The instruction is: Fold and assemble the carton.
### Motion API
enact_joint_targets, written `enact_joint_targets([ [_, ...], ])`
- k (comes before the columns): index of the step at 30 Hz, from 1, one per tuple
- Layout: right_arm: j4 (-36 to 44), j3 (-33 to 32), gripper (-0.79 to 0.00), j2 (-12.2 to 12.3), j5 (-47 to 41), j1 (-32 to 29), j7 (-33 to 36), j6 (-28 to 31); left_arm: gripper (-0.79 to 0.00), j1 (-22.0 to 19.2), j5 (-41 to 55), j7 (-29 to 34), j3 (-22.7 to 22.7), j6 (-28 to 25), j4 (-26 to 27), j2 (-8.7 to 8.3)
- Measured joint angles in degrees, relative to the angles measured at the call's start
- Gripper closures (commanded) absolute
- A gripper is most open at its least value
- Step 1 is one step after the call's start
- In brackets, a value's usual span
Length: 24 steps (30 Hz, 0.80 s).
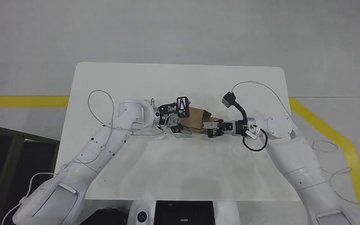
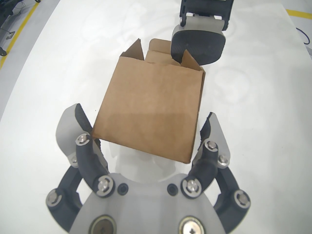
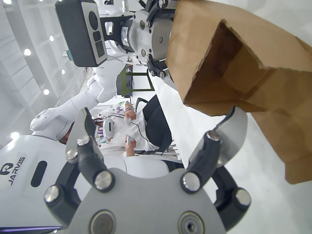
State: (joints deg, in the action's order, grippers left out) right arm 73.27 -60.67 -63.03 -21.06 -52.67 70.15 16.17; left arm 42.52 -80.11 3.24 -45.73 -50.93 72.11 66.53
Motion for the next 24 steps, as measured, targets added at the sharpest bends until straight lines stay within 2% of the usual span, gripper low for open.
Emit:
enact_joint_targets([
  [15, -11.33, 8.41, -0.785, -3.80, -3.82, 9.25, 2.03, 6.47, -0.785, 2.24, -1.01, 0.97, -3.19, -2.89, 1.93, -1.29],
  [24, -16.98, 11.77, -0.785, -5.81, -5.91, 12.56, 4.22, 9.44, -0.785, 3.37, -0.95, 2.00, -4.51, -4.12, 3.09, -1.86],
])
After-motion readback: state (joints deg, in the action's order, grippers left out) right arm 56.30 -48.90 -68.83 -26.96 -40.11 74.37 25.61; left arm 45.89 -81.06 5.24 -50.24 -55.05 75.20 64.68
